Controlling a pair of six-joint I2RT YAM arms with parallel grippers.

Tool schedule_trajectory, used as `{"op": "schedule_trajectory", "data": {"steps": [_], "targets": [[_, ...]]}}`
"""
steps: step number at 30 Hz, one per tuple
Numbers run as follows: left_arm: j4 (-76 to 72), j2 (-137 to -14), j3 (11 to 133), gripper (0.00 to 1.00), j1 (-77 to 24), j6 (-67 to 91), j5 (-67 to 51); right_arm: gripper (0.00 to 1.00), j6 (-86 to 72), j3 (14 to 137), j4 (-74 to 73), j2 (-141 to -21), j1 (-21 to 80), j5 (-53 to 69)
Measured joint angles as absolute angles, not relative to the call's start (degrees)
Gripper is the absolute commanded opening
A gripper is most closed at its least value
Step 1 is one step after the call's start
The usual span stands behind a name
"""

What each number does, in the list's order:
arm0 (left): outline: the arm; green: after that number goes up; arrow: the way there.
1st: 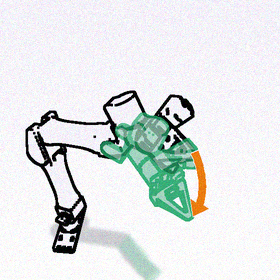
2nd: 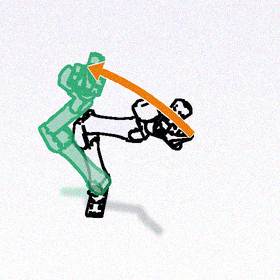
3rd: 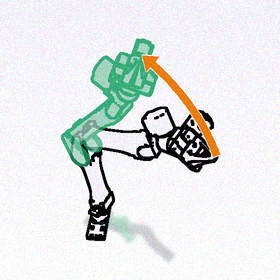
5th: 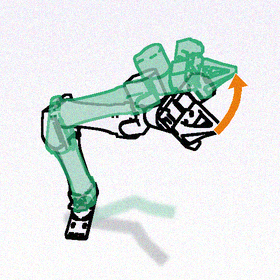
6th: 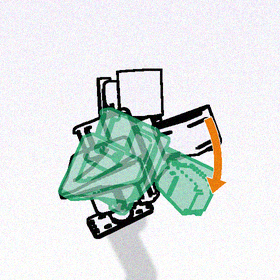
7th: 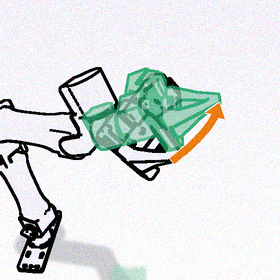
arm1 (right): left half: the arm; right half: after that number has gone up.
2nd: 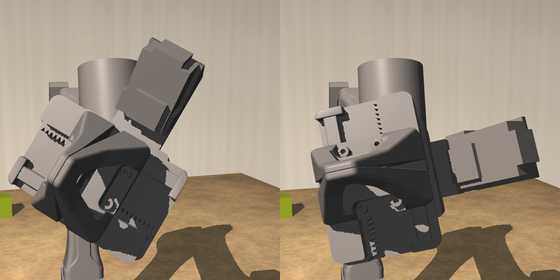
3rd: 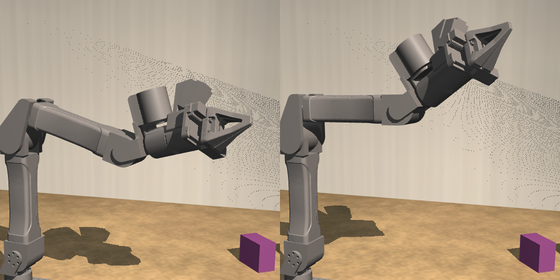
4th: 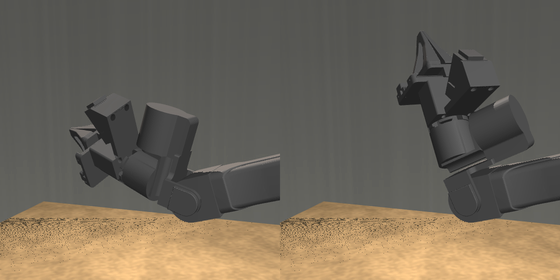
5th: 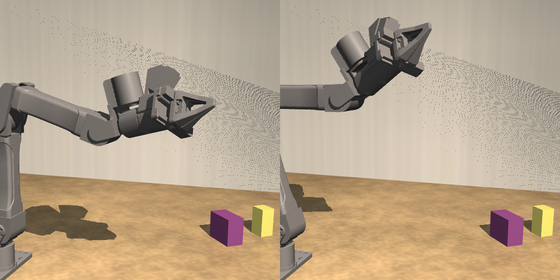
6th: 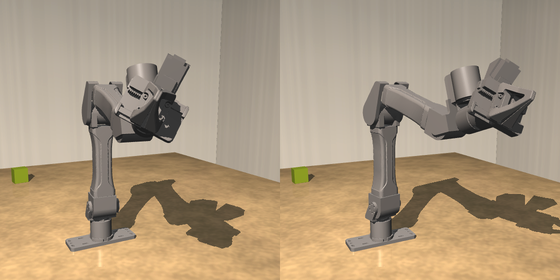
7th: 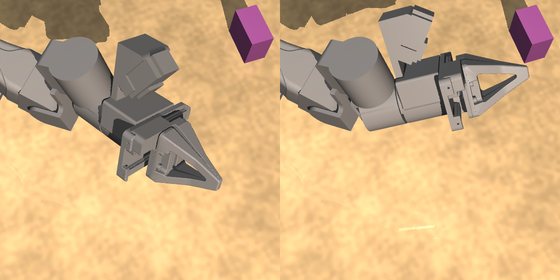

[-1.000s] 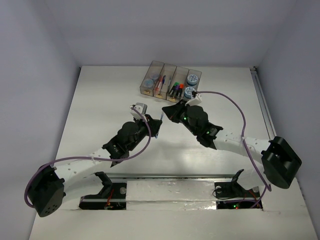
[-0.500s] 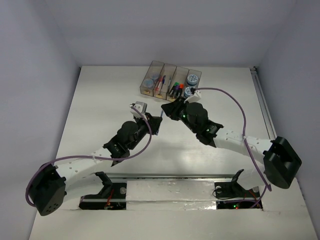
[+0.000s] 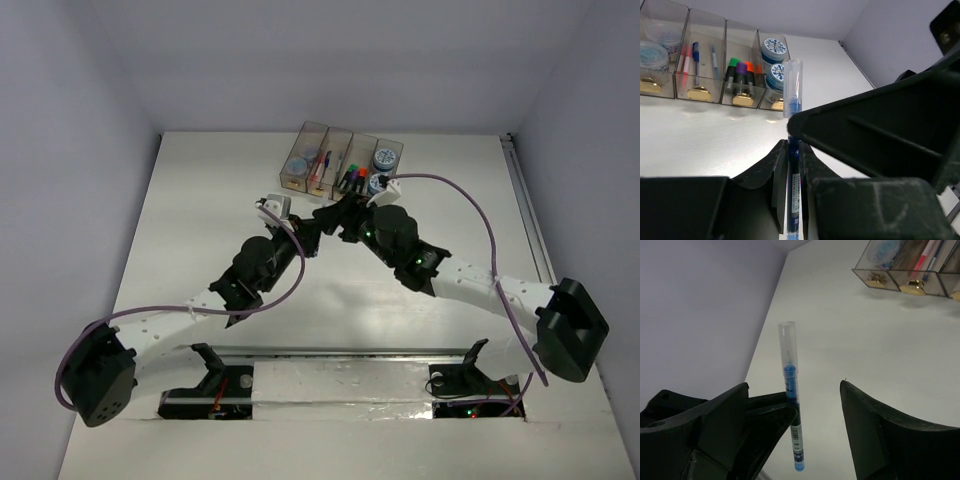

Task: Sort the stationery into containers
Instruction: Close the pen cap on the pen, then place the pen in the storage box.

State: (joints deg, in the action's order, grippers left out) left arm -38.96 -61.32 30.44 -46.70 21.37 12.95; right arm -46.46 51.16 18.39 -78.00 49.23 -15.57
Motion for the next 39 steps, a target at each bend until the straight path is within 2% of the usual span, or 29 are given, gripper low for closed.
{"op": "schedule_trajectory", "data": {"steps": [5, 7, 9, 10, 11, 13, 14, 15, 22, 29, 34, 39], "targets": [[-40.29, -63.46, 31.05, 0.0, -46.7, 20.62, 13.43, 0.84, -45.6, 51.16, 17.87, -74.48, 49.1, -16.95], [-40.82, -64.75, 31.53, 0.0, -46.7, 20.14, 13.67, 0.79, -45.1, 51.13, 17.47, -72.58, 48.53, -17.61], [-41.36, -66.28, 32.32, 0.0, -46.7, 19.51, 13.8, 0.69, -44.66, 50.81, 17.06, -70.59, 47.22, -18.11], [-41.63, -67.13, 32.84, 0.0, -46.57, 19.07, 13.82, 0.62, -44.49, 50.63, 16.6, -69.63, 46.22, -18.44], [-42.09, -67.99, 33.28, 0.0, -46.33, 18.7, 13.74, 0.38, -44.25, 50.43, 16.08, -68.66, 44.82, -18.74], [-43.51, -70.54, 34.79, 0.0, -45.45, 17.67, 13.34, 0.2, -43.75, 49.25, 15.27, -66.3, 40.99, -19.03], [-44.12, -72.1, 35.66, 0.0, -44.77, 17.26, 12.97, 0.05, -43.42, 48.49, 14.9, -65.08, 38.98, -19.07], [-44.99, -74.04, 36.86, 0.0, -43.77, 16.84, 12.51, 0.01, -43.03, 47.64, 14.61, -64.01, 37.04, -19.09], [-46.19, -92.88, 53.04, 0.0, -35.77, 13.06, 7.42, 0.0, -40.58, 42.28, 10.35, -60.42, 31.18, -19.33], [-38.85, -112.4, 76.71, 0.0, -29.26, 9.45, 2.02, 0.0, -37.93, 37.28, 5.21, -56.07, 29.12, -18.11], [-31.99, -122.56, 91.66, 0.0, -27.7, 7.03, -0.1, 0.0, -36.73, 35.57, 4.93, -53.69, 29.1, -16.23], [-27.33, -129.38, 99.68, 0.0, -27.66, 6.15, -1.1, 0.0, -35.64, 34.68, 4.32, -53.58, 29.1, -15.75]]}}
